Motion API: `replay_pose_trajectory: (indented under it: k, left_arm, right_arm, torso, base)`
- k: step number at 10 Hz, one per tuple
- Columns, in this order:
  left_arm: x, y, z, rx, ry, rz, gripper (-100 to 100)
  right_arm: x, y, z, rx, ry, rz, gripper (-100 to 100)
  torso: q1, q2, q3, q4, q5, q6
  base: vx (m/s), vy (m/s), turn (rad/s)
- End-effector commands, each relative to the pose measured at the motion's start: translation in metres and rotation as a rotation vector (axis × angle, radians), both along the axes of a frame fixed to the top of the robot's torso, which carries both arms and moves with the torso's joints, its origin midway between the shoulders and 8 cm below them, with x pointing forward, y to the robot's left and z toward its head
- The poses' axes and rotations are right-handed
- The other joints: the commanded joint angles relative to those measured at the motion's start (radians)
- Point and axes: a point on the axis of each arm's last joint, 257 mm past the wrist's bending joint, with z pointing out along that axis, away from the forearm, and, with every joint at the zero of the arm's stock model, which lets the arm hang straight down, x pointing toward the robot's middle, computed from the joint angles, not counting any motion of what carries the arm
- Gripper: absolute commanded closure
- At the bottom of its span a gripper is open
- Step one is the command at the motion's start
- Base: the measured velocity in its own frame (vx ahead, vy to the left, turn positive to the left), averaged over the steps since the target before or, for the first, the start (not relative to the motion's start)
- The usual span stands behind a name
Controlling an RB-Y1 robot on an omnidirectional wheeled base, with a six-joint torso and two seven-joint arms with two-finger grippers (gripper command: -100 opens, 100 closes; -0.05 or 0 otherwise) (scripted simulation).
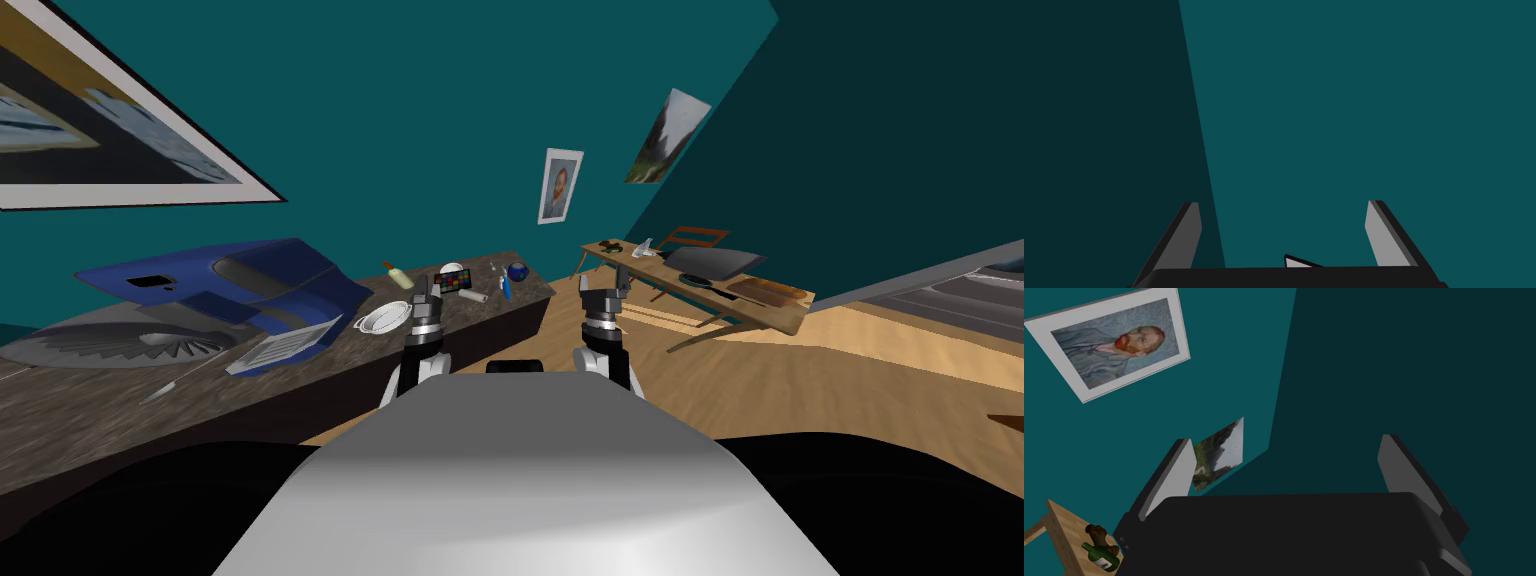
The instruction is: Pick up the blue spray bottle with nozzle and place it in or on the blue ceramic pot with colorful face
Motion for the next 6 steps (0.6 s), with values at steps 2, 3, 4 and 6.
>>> replay_pose_trajectory:
  k: [2,3,4,6]
  left_arm:
    - [0.004,-0.001,-0.014,0.058,0.052,-0.007,-100]
    - [0.006,0.002,-0.029,0.101,0.102,-0.004,-100]
    - [0.007,0.004,-0.038,0.124,0.132,0.000,-100]
    - [0.009,0.014,-0.069,0.201,0.235,0.019,-100]
  right_arm:
    - [0.000,0.000,0.000,0.000,0.000,0.000,0]
    - [0.000,0.000,0.000,0.000,0.000,0.000,0]
    - [0.000,0.000,0.000,0.000,0.000,0.000,0]
    - [0.000,0.000,0.000,0.000,0.000,0.000,0]
  torso:
    - [-0.002,0.000,0.000,0.000,0.000,0.000]
    - [-0.005,-0.001,-0.001,0.000,-0.001,0.000]
    - [-0.009,-0.002,-0.001,-0.001,-0.002,0.000]
    - [-0.014,-0.003,-0.002,-0.001,-0.003,0.000]
  base:
    - [0.017,-0.063,-0.028]
    - [0.044,-0.156,-0.049]
    - [0.037,-0.157,-0.047]
    - [0.048,-0.224,-0.060]
